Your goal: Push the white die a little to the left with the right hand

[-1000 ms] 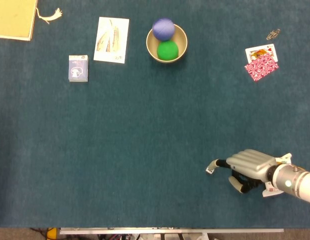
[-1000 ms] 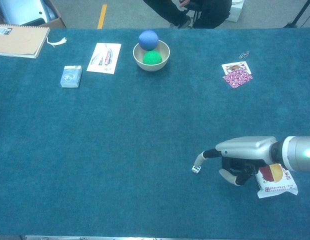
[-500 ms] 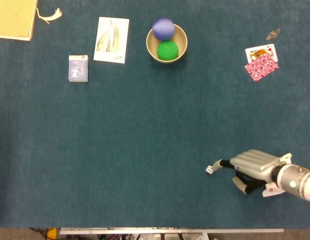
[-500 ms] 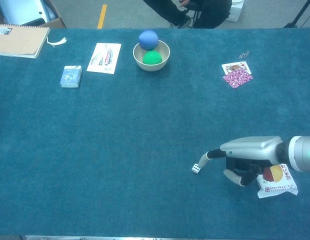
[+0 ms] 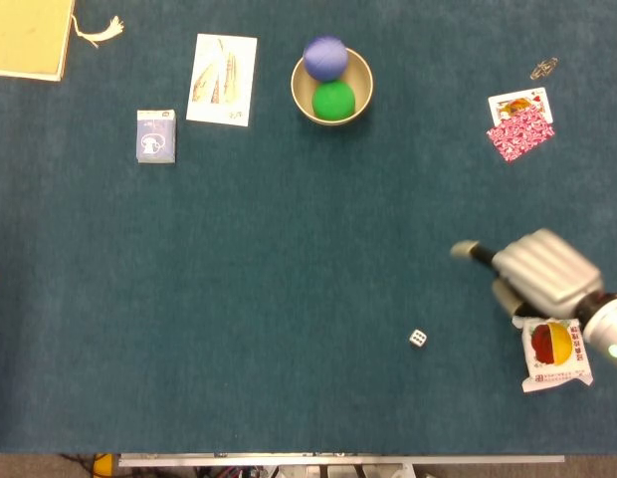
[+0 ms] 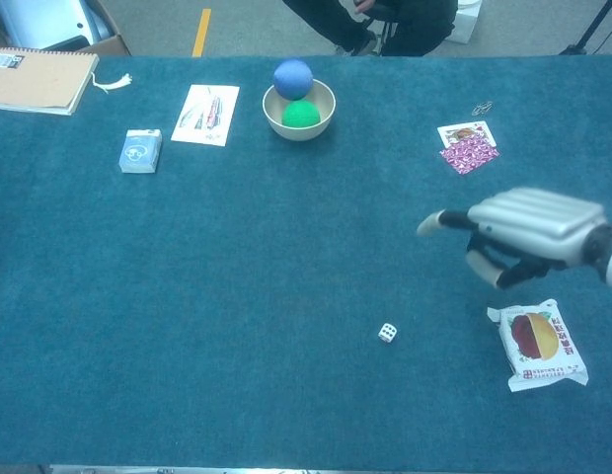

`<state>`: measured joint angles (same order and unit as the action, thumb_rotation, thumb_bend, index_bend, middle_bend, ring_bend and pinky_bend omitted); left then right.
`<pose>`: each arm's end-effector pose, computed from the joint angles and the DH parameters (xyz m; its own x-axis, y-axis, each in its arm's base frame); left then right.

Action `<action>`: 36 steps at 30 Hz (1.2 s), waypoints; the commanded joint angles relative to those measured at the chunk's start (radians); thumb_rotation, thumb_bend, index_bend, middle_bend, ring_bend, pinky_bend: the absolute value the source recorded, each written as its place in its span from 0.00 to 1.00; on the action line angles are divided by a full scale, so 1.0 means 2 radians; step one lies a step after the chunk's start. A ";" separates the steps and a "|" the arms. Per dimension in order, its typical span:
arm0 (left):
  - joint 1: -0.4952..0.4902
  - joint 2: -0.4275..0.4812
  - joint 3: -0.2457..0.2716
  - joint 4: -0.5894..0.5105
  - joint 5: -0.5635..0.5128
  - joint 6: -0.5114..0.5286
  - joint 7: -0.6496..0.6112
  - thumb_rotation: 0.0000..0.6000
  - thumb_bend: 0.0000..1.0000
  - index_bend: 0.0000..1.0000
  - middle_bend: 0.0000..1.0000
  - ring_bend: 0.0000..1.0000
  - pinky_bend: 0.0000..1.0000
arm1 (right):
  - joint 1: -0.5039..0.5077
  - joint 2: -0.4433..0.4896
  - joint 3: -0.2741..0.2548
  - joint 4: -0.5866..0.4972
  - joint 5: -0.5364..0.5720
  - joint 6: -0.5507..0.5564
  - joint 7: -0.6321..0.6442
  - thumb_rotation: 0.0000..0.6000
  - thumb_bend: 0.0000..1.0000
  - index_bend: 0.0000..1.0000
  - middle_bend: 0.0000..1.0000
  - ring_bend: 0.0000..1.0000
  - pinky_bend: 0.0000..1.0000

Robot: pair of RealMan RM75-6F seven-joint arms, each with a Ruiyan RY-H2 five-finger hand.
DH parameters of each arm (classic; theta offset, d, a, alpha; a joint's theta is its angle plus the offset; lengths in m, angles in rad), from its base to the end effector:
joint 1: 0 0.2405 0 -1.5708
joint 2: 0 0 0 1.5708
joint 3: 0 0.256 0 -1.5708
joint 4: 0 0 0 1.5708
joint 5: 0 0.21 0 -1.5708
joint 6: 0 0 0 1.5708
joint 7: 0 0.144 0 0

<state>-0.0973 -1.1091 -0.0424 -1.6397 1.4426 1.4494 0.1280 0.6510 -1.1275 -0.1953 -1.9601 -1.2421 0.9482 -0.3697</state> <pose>-0.3141 0.1827 0.1570 0.4886 0.0461 0.8713 0.8712 0.0294 -0.4901 -0.1999 -0.2190 0.0443 0.5831 -0.5207 0.6236 -0.8060 -0.4670 0.3637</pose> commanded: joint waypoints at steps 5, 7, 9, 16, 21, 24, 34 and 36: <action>-0.002 -0.003 0.000 0.004 0.004 0.000 -0.005 1.00 0.02 0.40 0.17 0.08 0.29 | -0.061 0.007 0.015 0.018 -0.054 0.120 -0.091 1.00 0.61 0.20 0.73 0.79 1.00; -0.003 -0.004 0.000 0.006 0.006 -0.002 -0.007 1.00 0.02 0.39 0.17 0.09 0.29 | -0.072 0.015 0.016 0.014 -0.062 0.139 -0.106 1.00 0.61 0.23 0.70 0.76 1.00; -0.006 -0.007 0.000 0.010 0.009 -0.003 -0.010 1.00 0.02 0.38 0.17 0.09 0.29 | -0.085 0.028 0.014 0.005 -0.066 0.158 -0.125 1.00 0.61 0.31 0.66 0.70 0.90; -0.019 -0.021 -0.001 0.027 0.013 -0.019 -0.015 1.00 0.02 0.37 0.18 0.09 0.29 | -0.137 0.055 0.003 -0.012 -0.102 0.226 -0.174 1.00 0.61 0.43 0.56 0.49 0.47; -0.032 -0.032 -0.002 0.042 0.016 -0.037 -0.024 1.00 0.02 0.36 0.18 0.09 0.29 | -0.185 0.051 -0.003 0.009 -0.151 0.288 -0.207 1.00 0.61 0.43 0.50 0.41 0.39; -0.039 -0.038 -0.002 0.050 0.017 -0.046 -0.031 1.00 0.02 0.36 0.18 0.09 0.29 | -0.212 0.048 -0.008 0.018 -0.179 0.319 -0.206 1.00 0.61 0.44 0.48 0.39 0.38; -0.047 -0.043 0.000 0.055 0.037 -0.039 -0.044 1.00 0.02 0.36 0.19 0.09 0.29 | -0.289 0.040 0.006 0.071 -0.245 0.418 -0.191 1.00 0.60 0.46 0.48 0.38 0.37; -0.046 -0.042 0.001 0.052 0.043 -0.032 -0.043 1.00 0.02 0.36 0.19 0.09 0.29 | -0.302 0.041 0.011 0.072 -0.252 0.434 -0.186 1.00 0.60 0.46 0.48 0.38 0.37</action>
<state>-0.1904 -1.1946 -0.0423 -1.5322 1.5251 1.3809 0.0411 0.0738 -1.0441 -0.1877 -1.8283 -1.7259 1.7867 -0.7527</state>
